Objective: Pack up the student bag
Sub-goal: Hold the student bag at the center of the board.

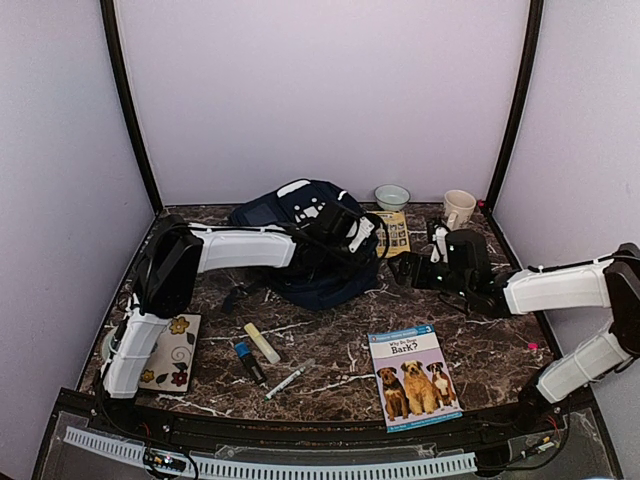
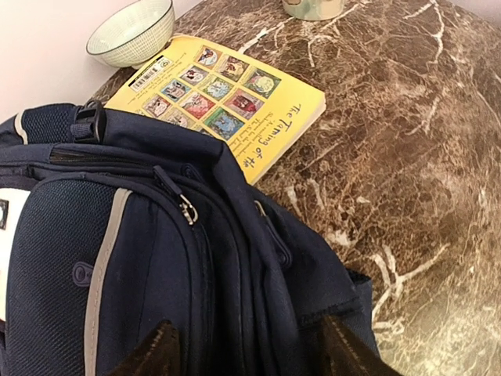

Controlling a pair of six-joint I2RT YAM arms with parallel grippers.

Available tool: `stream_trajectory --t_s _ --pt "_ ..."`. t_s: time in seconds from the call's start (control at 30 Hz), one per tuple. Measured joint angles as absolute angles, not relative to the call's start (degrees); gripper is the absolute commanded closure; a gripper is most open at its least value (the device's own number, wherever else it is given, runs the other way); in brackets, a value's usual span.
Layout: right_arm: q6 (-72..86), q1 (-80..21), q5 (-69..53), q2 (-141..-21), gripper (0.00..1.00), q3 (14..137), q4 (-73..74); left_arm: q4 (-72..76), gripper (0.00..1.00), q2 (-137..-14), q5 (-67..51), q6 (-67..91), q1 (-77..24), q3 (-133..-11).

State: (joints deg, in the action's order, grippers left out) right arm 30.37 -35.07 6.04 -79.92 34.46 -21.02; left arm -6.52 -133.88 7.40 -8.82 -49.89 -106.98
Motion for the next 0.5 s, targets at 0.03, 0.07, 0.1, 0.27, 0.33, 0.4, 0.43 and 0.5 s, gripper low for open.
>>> stream_trajectory --t_s 0.03,0.07,0.1,0.27,0.33,0.4,0.43,0.5 --pt "30.5 -35.1 6.0 -80.0 0.01 34.5 -21.2 -7.0 0.51 -134.4 7.5 -8.8 -49.9 -107.9" --pt "30.5 -35.1 5.9 -80.1 0.01 34.5 -21.5 -7.2 0.58 -134.8 7.6 -8.7 -49.9 -108.6" --pt "30.5 -35.1 5.8 -80.2 0.02 34.5 -21.6 -7.4 0.67 -135.1 7.9 -8.4 -49.9 -109.2" --pt "30.5 -35.1 5.1 -81.9 0.02 34.5 -22.3 -7.4 0.89 -136.0 10.8 -8.0 -50.1 -110.7" --pt "30.5 -35.1 5.1 -82.3 0.03 34.5 -22.3 -7.4 1.00 -136.1 11.7 -7.7 -50.3 -110.7" --pt "30.3 -35.1 5.1 -82.6 0.04 34.5 -22.3 -7.4 1.00 -136.2 12.6 -7.9 -50.7 -110.7" --pt "30.0 -35.0 5.1 -82.8 0.04 34.6 -22.3 -7.4 1.00 -136.2 12.9 -7.9 -50.9 -110.7" --pt "29.3 -35.0 4.8 -83.5 0.07 35.2 -22.4 -7.4 1.00 -136.2 13.2 -7.4 -51.0 -110.7"
